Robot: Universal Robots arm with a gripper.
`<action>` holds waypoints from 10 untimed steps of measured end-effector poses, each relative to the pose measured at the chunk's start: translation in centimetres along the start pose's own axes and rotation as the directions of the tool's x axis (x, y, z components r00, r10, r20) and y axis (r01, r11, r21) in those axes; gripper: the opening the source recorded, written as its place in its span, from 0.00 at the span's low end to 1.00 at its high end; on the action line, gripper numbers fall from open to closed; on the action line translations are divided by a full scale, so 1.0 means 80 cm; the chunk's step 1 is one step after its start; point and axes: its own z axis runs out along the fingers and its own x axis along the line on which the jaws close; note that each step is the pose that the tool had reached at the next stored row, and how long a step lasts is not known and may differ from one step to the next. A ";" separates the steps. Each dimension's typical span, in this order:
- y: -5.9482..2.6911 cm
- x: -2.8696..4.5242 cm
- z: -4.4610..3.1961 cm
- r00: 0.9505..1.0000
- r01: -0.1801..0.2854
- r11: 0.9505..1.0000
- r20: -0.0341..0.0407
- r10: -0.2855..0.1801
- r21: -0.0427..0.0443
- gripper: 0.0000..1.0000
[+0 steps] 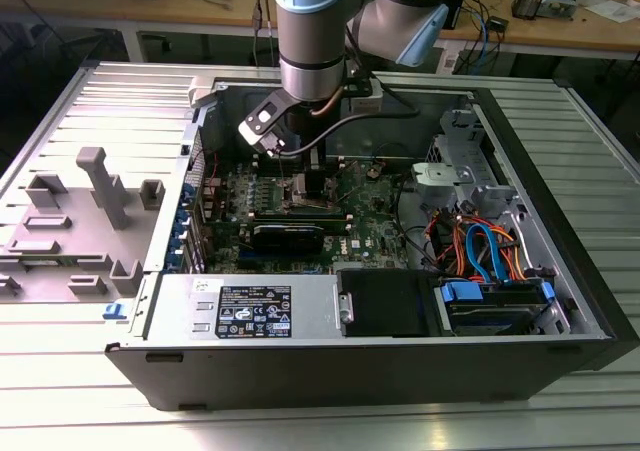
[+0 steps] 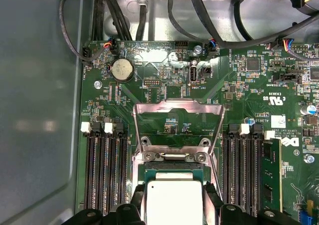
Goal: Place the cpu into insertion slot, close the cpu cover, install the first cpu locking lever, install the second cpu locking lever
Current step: 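Place the cpu into insertion slot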
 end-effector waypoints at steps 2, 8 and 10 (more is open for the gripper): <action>0.000 0.0000 0.0000 1.000 0.000 1.000 0.000 0.000 0.000 0.55; 0.000 0.0000 0.0000 1.000 0.000 1.000 0.001 0.000 0.000 0.55; 0.000 0.0000 0.0005 1.000 0.000 1.000 0.012 0.000 0.000 0.55</action>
